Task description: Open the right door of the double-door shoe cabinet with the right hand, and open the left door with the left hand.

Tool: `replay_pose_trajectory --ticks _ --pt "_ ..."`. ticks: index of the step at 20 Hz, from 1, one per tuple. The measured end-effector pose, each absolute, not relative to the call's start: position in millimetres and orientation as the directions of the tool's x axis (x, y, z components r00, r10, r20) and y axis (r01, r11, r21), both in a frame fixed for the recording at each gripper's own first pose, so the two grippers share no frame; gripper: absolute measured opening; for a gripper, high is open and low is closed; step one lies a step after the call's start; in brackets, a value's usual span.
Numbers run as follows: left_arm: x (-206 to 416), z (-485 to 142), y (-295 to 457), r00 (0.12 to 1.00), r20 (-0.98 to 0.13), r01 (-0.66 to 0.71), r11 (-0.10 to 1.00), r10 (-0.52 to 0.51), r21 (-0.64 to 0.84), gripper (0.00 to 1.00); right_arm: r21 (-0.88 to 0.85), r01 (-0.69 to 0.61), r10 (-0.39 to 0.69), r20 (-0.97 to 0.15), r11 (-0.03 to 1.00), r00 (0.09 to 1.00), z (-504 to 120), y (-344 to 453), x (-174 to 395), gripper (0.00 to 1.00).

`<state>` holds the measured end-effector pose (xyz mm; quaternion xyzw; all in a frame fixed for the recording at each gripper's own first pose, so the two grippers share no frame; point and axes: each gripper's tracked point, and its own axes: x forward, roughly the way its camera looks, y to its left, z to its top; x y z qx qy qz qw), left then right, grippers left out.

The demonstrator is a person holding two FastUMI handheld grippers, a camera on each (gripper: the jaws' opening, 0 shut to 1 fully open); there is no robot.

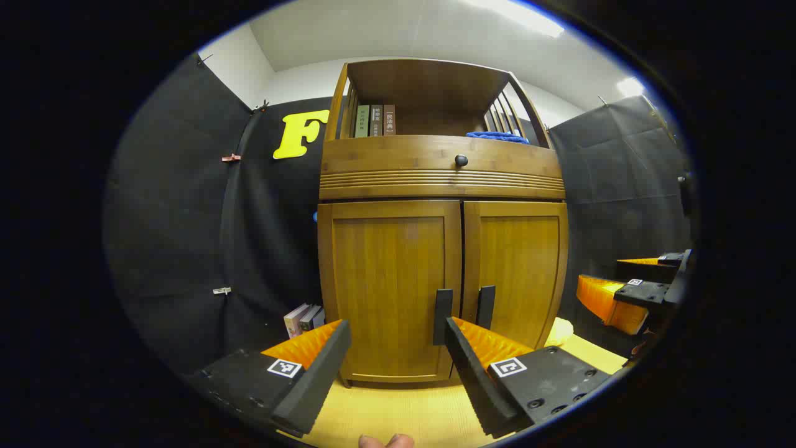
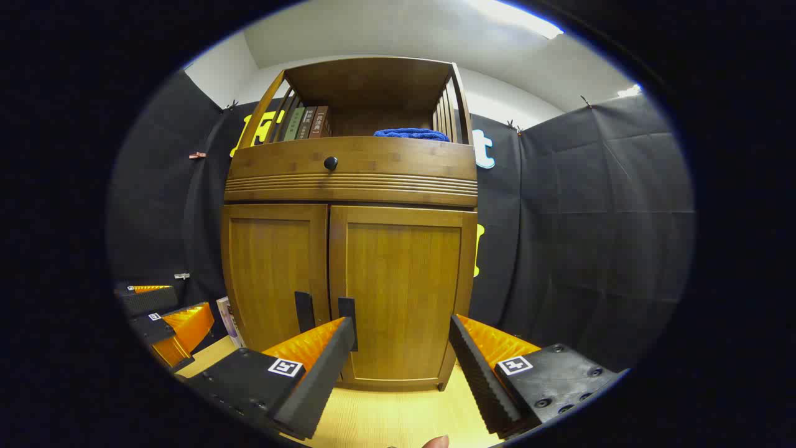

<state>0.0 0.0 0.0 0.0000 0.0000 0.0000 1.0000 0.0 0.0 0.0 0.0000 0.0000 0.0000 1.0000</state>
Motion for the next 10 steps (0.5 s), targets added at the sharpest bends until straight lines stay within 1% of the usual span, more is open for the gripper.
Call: replay_pose_trajectory --ticks 1,3,4,10 --pt "-0.6 0.2 -0.1 1.000 0.001 0.001 1.000 -0.001 0.001 0.94 -0.001 0.000 0.000 0.000 1.000 1.000 0.5 0.5 -0.9 0.99" --pt "-1.5 0.8 -0.3 1.000 0.000 0.001 1.000 -0.001 0.002 0.94 -0.001 -0.001 0.001 -0.001 1.000 1.000 0.9 0.1 -2.0 0.99" --pt "-1.7 1.4 -0.3 1.000 0.000 0.001 1.000 -0.001 0.001 0.94 0.001 -0.001 0.001 -0.001 1.000 1.000 -0.5 1.1 -0.8 0.97" --pt "-1.8 1.6 0.1 1.000 -0.004 -0.002 1.000 0.002 0.001 0.94 0.000 0.003 -0.003 -0.001 1.000 1.000 0.9 0.9 -2.4 0.97"
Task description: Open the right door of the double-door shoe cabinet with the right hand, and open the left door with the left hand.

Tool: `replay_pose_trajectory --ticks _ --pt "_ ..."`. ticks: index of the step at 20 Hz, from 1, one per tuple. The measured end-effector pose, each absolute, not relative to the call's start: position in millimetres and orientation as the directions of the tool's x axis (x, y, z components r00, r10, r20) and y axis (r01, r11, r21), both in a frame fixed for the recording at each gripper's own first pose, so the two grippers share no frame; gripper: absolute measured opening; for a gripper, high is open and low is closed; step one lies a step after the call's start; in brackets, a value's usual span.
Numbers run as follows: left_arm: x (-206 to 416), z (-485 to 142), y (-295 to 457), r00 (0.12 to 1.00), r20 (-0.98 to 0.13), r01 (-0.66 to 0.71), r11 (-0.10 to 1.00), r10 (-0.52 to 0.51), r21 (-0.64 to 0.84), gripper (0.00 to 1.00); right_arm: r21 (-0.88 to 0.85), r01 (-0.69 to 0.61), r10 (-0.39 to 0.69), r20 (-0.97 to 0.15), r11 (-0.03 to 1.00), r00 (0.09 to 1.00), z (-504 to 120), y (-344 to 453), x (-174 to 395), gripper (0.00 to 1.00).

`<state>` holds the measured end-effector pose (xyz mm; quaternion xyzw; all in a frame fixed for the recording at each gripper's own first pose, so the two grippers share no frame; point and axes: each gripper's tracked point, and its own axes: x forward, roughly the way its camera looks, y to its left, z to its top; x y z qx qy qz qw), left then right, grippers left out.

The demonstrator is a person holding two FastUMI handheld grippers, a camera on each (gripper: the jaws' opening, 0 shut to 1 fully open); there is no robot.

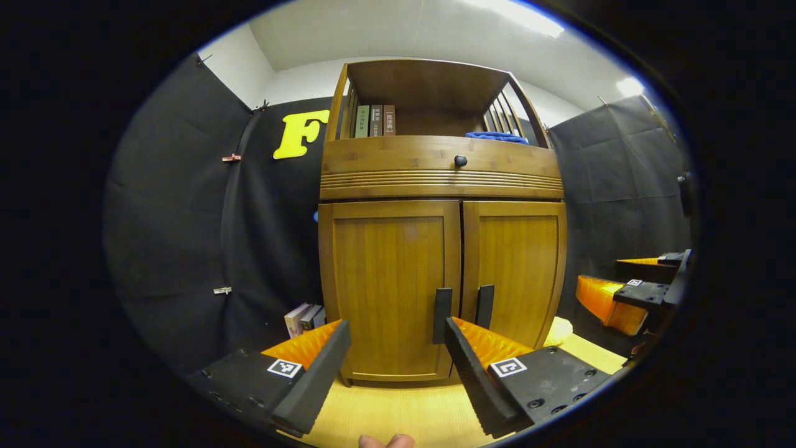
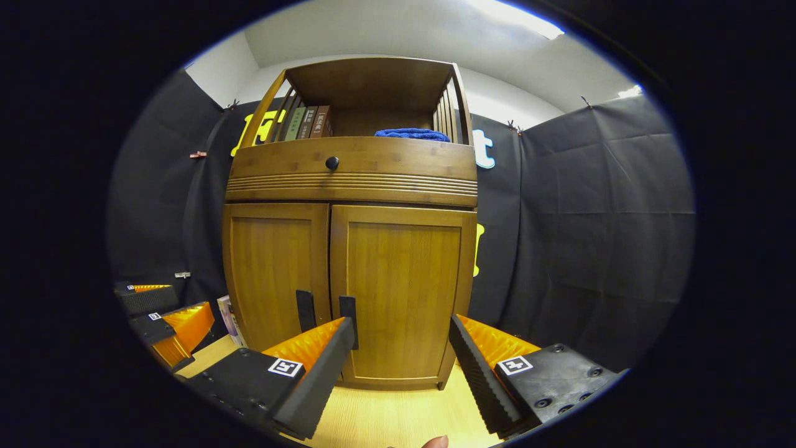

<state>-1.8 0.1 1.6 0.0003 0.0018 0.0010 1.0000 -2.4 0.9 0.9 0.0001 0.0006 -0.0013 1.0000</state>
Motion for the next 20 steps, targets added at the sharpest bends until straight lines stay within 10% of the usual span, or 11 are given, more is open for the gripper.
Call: replay_pose_trajectory --ticks 20 --pt "8 1 6 1.000 -0.004 -0.004 1.000 0.004 0.018 0.94 0.024 -0.057 0.058 -0.023 0.998 0.998 -17 35 52 0.96"
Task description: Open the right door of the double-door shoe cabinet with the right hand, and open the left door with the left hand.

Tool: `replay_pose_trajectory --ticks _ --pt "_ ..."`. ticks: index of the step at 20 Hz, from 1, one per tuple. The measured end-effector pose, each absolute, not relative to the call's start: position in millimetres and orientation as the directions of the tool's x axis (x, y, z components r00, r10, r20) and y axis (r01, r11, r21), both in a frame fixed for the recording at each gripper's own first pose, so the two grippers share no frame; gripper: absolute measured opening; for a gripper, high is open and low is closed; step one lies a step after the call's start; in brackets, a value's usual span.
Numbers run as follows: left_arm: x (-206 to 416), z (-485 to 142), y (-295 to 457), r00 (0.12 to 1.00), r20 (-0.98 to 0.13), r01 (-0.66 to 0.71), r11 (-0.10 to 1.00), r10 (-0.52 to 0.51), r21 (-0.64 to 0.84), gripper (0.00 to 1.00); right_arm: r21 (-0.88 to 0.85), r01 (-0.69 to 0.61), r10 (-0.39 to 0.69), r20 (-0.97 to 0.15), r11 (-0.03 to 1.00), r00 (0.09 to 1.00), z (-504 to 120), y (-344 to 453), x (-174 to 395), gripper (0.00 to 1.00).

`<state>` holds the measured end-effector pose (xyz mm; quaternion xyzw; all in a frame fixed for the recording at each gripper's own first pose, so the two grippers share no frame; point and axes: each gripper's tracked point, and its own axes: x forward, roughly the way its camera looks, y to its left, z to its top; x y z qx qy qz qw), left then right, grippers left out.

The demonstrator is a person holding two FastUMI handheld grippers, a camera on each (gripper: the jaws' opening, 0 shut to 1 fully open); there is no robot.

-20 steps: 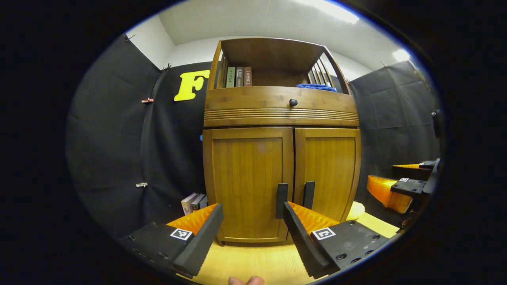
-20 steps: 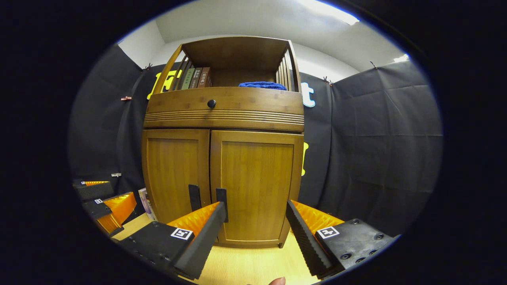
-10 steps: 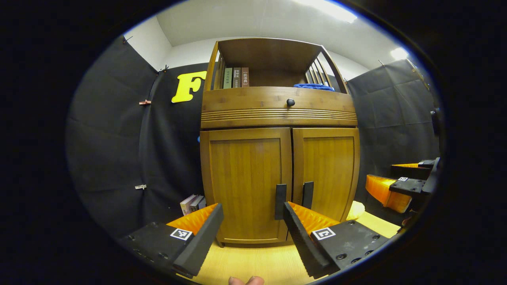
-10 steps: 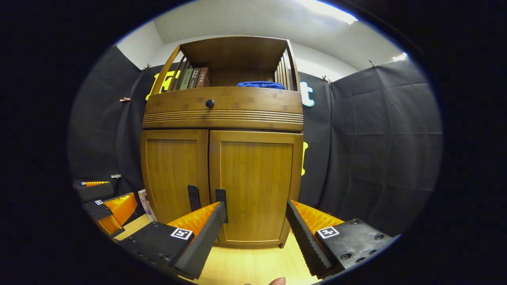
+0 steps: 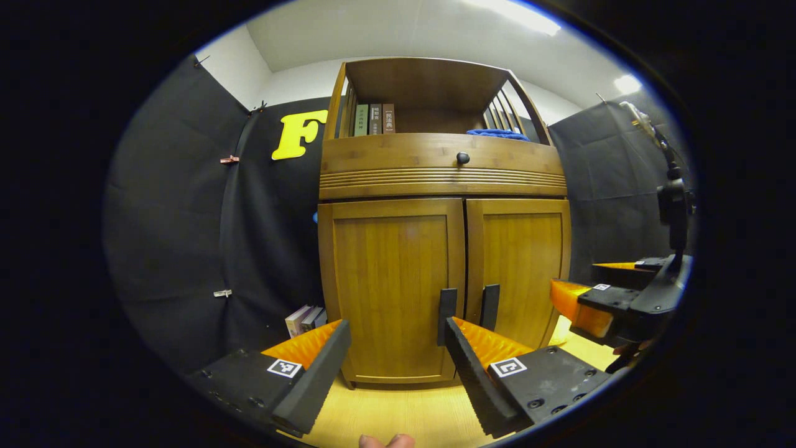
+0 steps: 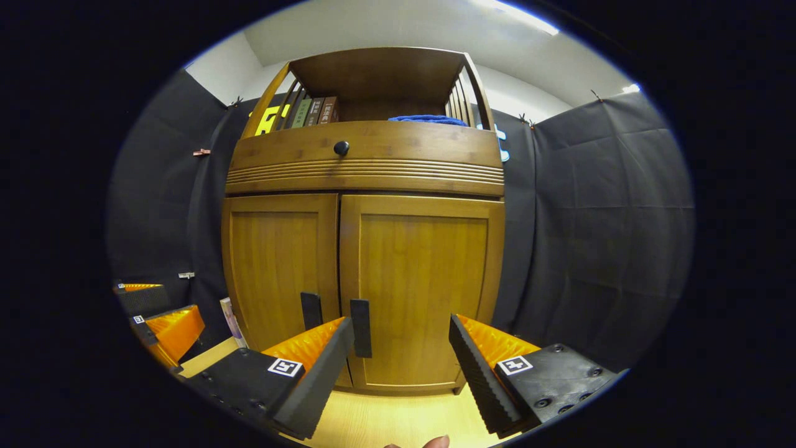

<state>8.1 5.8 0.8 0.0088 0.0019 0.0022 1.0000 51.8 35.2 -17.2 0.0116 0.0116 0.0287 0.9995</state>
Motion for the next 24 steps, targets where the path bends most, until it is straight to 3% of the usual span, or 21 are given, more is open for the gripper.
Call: replay_pose_trajectory --ticks 8,15,16,18,19,20,23,24 --pt "19 -6 16 1.000 -0.013 -0.009 1.000 0.009 0.011 0.94 0.046 -0.111 0.114 -0.073 0.993 0.991 -63 72 124 1.00" --pt "34 -15 27 1.000 -0.025 -0.017 1.000 0.017 0.005 0.94 0.038 -0.123 0.127 -0.129 0.992 0.983 -98 95 175 0.96" --pt "35 -17 29 0.999 -0.028 -0.019 1.000 0.019 0.002 0.94 0.034 -0.121 0.125 -0.141 0.992 0.982 -105 96 180 0.93" --pt "37 -19 32 0.999 -0.030 -0.025 1.000 0.025 -0.003 0.94 0.048 -0.111 0.118 -0.182 0.993 0.976 -119 99 188 0.73" --pt "37 -18 34 0.999 -0.030 -0.028 1.000 0.028 -0.004 0.94 0.051 -0.098 0.107 -0.196 0.994 0.975 -124 99 191 0.68" --pt "36 -18 34 0.999 -0.032 -0.030 1.000 0.029 -0.006 0.94 0.057 -0.101 0.110 -0.201 0.993 0.973 -126 100 194 0.49" --pt "35 -20 38 0.999 -0.043 -0.033 0.999 0.032 -0.010 0.94 0.047 -0.091 0.099 -0.192 0.995 0.976 -128 102 198 0.39" --pt "36 -21 39 0.998 -0.046 -0.034 0.999 0.033 -0.013 0.94 0.051 -0.090 0.098 -0.185 0.995 0.978 -129 102 197 0.30"
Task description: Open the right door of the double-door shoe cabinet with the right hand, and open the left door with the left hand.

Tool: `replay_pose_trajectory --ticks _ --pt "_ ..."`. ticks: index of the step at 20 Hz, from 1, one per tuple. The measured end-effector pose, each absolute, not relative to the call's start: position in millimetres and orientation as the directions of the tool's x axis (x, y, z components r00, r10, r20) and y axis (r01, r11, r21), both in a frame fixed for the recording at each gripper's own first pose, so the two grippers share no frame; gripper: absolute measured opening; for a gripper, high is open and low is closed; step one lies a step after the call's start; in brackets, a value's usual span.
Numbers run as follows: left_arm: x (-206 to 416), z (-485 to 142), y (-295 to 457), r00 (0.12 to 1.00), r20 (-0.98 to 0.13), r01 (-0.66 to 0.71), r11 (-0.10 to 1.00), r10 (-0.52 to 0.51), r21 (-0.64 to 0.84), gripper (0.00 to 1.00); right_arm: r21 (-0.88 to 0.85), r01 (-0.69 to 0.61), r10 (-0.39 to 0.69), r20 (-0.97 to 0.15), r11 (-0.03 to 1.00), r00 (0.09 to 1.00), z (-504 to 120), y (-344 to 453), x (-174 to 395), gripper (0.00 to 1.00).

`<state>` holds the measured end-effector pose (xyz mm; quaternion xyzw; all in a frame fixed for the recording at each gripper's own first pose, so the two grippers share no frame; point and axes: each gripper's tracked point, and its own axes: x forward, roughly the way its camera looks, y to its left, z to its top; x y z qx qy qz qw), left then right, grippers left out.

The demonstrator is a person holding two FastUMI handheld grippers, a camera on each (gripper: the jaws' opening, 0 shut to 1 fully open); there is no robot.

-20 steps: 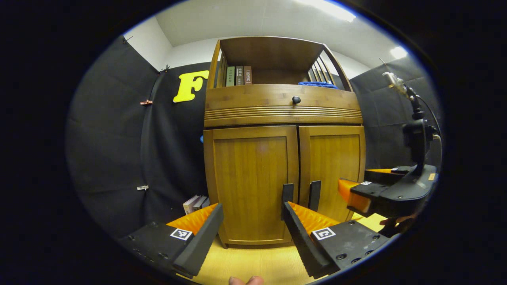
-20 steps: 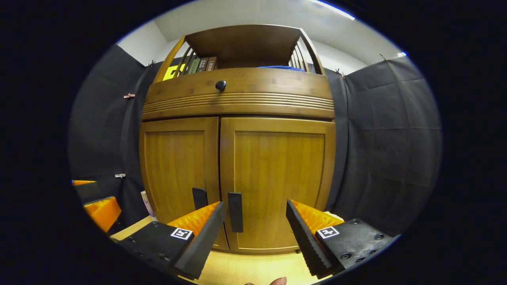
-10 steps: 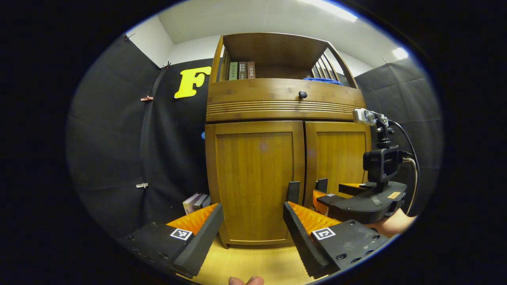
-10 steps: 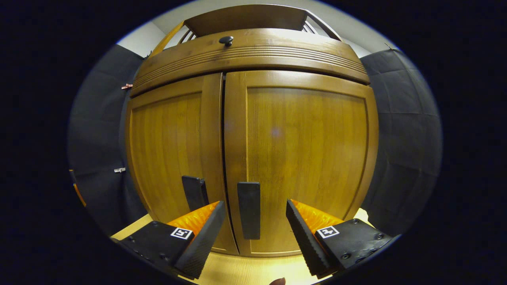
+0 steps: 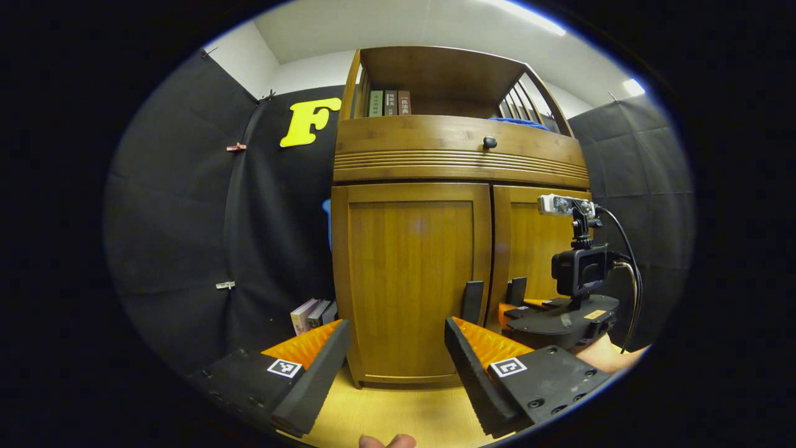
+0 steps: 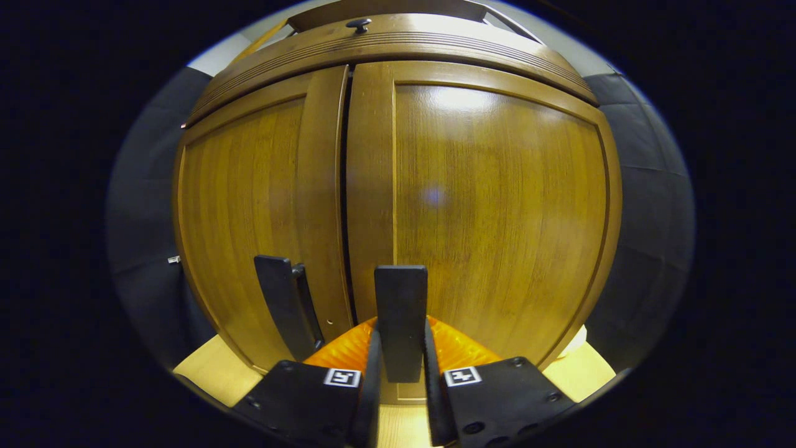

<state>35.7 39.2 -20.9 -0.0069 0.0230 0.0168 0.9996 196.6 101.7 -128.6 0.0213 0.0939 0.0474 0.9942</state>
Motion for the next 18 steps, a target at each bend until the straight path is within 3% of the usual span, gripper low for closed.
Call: replay_pose_trajectory --ticks 1,2,8,18 --pt "35 -21 41 0.998 -0.049 -0.036 0.999 0.035 -0.016 0.94 0.055 -0.089 0.098 -0.186 0.994 0.978 -129 102 196 0.34" --pt "35 -23 41 0.998 -0.053 -0.037 0.999 0.036 -0.019 0.94 0.062 -0.092 0.102 -0.189 0.994 0.977 -128 100 195 0.27" --pt "29 -22 40 0.998 -0.057 -0.044 0.999 0.042 -0.028 0.94 0.067 -0.123 0.134 -0.200 0.990 0.971 -126 94 167 0.24" --pt "4 -21 25 0.998 -0.049 -0.038 0.999 0.037 -0.014 0.94 0.092 -0.147 0.163 -0.203 0.985 0.965 -118 53 90 0.27"
